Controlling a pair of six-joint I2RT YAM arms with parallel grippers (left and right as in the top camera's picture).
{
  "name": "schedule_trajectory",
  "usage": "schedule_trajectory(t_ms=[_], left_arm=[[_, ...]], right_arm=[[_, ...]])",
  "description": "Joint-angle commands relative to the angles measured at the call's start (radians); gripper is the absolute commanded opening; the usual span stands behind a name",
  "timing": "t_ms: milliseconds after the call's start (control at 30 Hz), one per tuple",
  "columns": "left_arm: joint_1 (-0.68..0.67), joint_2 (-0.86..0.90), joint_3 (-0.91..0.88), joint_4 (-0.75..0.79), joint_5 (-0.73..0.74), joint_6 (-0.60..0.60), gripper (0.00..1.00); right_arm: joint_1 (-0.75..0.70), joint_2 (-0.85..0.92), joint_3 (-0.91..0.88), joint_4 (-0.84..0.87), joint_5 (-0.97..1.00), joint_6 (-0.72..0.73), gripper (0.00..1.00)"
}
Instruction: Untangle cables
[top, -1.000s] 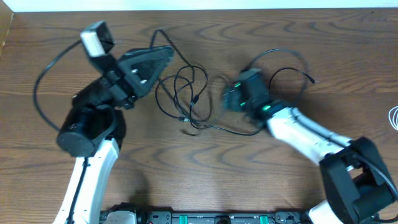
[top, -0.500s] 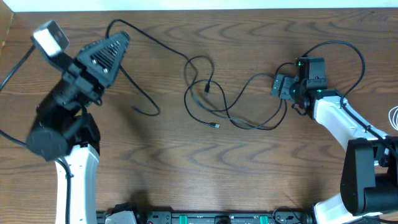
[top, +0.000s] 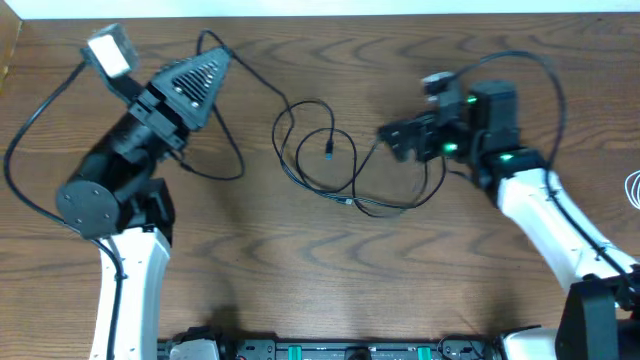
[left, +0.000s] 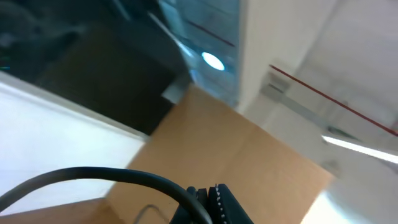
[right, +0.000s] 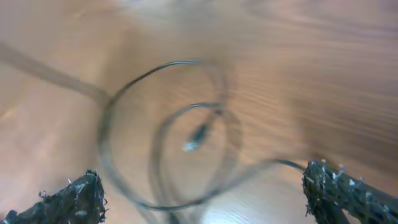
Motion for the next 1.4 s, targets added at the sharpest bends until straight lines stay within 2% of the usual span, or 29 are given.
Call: schedule_trajectory(t_ms=[0,33,133,333,533,633,700,733,800,833,900,1033,1133,1267,1367], left_arm=[[-0.046,-0.036,0.01,0.015,-0.072,-0.006,0.08],[-0.055,-0.044,0.01,0.015,-0.086,-0.029,0.08],[-0.056,-0.056,0.01,0.016,-0.089,-0.075,0.08],[-0.056,-0.096,0.01,0.016,-0.112,-0.169,0.08],[-0.056,-0.152,0.01,0.016,-0.114,-0.187,0.07],[-0.056,-0.172,0.01,0.015,-0.115,-0.187,0.08],[-0.056,-0.177,0.01,0.015,-0.114,-0.195,0.08],[-0.056,-0.177,0.01,0.015,-0.114,-0.209,0.08],[-0.056,-0.177,0.01,0.015,-0.115,-0.244,0.08],[-0.056,-0.177,0.01,0.016,-0.115,-0.256,0.08],[-0.056,-0.178,0.01,0.016,-0.115,-0.262,0.08],[-0.036,-0.178,0.01,0.016,-0.123,-0.251,0.08],[0.032,-0.178,0.011,0.015,-0.117,-0.219,0.08],[0.159,-0.175,0.01,0.015,-0.091,-0.219,0.08],[0.241,-0.162,0.01,-0.018,-0.034,-0.208,0.08]], right_arm=[[0.127,-0.006,0.008,0.073,-0.086,-0.024,0.99],[0.193,-0.005,0.008,0.139,-0.067,-0.024,0.99],[0.287,-0.005,0.008,0.2,0.109,-0.023,0.99],[0.422,0.022,0.008,0.355,0.38,0.01,0.99],[0.45,0.119,0.009,0.549,0.448,0.13,0.78],[0.456,0.175,0.015,0.607,0.422,0.162,0.74],[0.464,0.21,0.036,0.608,0.405,0.163,0.67],[0.467,0.225,0.047,0.608,0.399,0.163,0.6],[0.474,0.254,0.071,0.603,0.399,0.165,0.27],[0.476,0.265,0.082,0.597,0.4,0.165,0.14],[0.476,0.291,0.112,0.55,0.42,0.164,0.02],[0.454,0.304,0.135,0.341,0.645,0.161,0.01],[0.398,0.304,0.135,0.175,0.795,0.161,0.01],[0.239,0.304,0.135,-0.021,0.812,0.16,0.01],[0.106,0.304,0.135,-0.107,0.812,0.11,0.01]])
